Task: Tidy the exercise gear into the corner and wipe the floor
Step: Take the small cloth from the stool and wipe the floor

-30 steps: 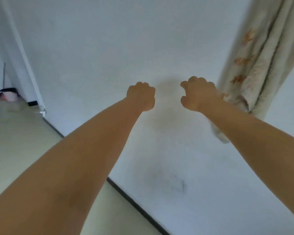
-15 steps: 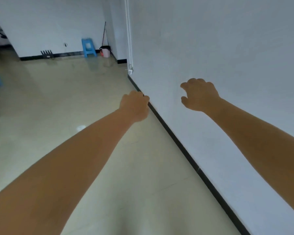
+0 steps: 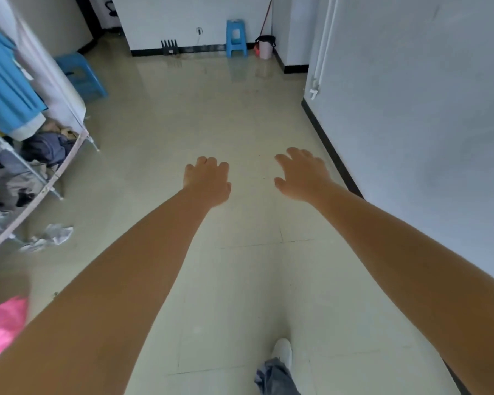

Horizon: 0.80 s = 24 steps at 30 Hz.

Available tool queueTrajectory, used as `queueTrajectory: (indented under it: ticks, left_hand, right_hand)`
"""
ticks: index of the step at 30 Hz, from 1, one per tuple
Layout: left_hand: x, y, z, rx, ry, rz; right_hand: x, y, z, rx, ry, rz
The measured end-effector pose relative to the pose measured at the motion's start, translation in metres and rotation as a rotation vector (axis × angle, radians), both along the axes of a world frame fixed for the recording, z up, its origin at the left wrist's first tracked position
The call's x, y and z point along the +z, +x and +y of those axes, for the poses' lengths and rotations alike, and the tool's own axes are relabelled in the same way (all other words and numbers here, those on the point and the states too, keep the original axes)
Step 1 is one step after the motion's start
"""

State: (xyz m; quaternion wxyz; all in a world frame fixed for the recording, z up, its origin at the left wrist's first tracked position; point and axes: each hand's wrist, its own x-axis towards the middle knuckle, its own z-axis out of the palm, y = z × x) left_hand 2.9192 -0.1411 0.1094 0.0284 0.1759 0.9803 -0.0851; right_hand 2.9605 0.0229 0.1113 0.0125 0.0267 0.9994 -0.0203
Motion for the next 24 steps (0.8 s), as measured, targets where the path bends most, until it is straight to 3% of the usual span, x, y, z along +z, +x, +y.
queueTrajectory:
  ticks: [18,24]
  left_hand:
    - [-0.052,-0.418,0.061,0.267,0.107,-0.236]
    - [-0.074,-0.589,0.066,0.253,0.110,-0.256]
  right_hand:
    - [-0.068,-0.457,0.052,0.067,-0.151,-0.263]
    - [-0.089,-0.632,0.067,0.048,-0.179,-0.288]
